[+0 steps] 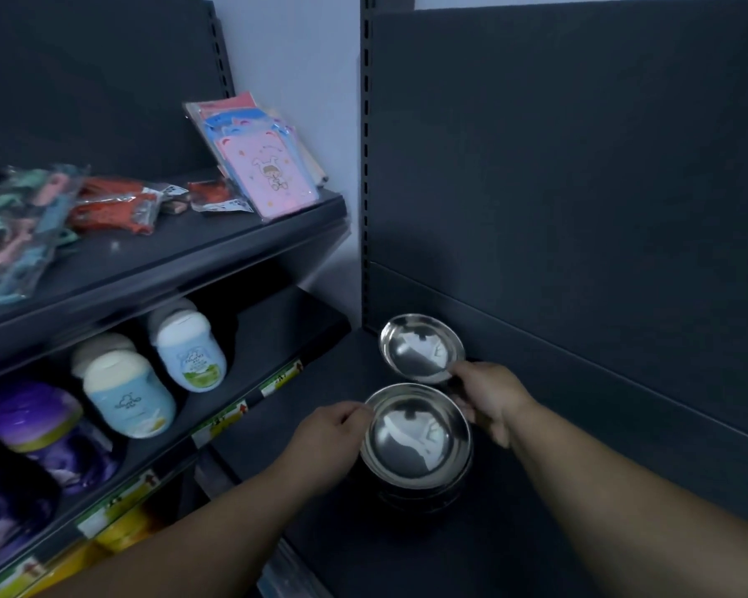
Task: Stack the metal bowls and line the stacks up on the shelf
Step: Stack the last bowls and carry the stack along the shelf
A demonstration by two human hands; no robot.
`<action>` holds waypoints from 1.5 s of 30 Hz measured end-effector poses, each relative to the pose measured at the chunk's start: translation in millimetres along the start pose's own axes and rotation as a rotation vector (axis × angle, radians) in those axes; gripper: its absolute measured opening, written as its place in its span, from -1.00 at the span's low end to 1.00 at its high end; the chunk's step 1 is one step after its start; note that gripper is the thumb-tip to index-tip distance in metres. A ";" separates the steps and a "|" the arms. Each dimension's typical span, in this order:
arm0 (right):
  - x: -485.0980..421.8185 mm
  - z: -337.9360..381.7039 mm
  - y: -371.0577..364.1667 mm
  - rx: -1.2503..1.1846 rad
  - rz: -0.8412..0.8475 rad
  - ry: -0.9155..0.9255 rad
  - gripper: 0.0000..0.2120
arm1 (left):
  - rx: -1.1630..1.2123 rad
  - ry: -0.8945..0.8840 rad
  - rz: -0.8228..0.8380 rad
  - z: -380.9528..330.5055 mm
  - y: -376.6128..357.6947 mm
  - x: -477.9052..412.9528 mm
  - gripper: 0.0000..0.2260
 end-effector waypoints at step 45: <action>102.2 -56.0 37.7 0.218 -0.080 0.308 -0.64 | -0.092 -0.124 -0.174 -3.7 -7.1 29.2 -0.61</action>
Point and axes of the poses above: each hand's wrist, its own x-axis away from the middle knuckle, its own y-axis out of the back of the hand, z = x × y, the point moved 1 cm from there along -x, towards the middle knuckle, and after that the axes turned 8 degrees about -z, right-handed, at the moved point
